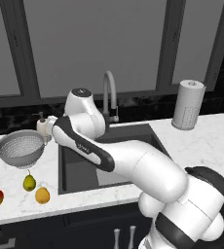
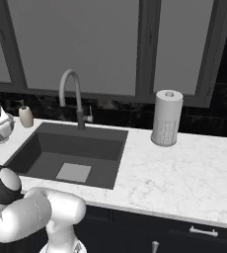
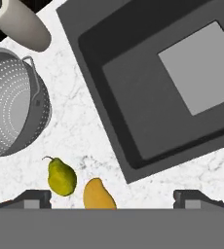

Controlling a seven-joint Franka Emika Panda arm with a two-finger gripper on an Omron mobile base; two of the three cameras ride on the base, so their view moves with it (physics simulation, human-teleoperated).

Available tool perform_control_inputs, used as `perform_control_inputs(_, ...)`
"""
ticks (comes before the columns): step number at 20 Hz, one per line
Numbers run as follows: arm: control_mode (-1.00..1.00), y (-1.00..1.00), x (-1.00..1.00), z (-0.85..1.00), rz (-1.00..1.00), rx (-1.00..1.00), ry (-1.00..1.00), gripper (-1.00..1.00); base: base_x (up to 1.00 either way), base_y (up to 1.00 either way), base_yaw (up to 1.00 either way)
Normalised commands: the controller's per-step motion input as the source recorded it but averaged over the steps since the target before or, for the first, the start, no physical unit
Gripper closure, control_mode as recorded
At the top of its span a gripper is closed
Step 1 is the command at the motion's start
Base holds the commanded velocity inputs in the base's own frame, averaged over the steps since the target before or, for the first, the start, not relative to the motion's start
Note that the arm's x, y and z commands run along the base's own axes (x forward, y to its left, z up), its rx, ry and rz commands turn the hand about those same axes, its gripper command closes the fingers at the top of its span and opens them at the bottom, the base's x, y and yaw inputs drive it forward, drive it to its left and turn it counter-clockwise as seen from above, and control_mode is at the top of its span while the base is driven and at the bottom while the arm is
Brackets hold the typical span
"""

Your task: Put the colander in the sink, put the pear, mango, mango in the colander, and turn on the sink faucet and pour water over the colander.

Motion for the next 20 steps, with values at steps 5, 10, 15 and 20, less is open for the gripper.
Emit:
perform_control_inputs(5, -1.0, 0.45, 0.41, -0.19, 0.02, 0.0, 0.0, -1.0, 0.0, 0.0, 0.0)
perform_control_inputs(10, -1.0, 0.33, 0.28, -0.32, 0.02, 0.0, 0.0, -1.0, 0.0, 0.0, 0.0)
perform_control_inputs(15, -1.0, 0.18, 0.37, -0.22, 0.0, 0.0, 0.01, -1.0, 0.0, 0.0, 0.0)
perform_control_inputs(20, -1.0, 0.2, 0.28, -0.26, 0.0, 0.0, 0.02, -1.0, 0.0, 0.0, 0.0)
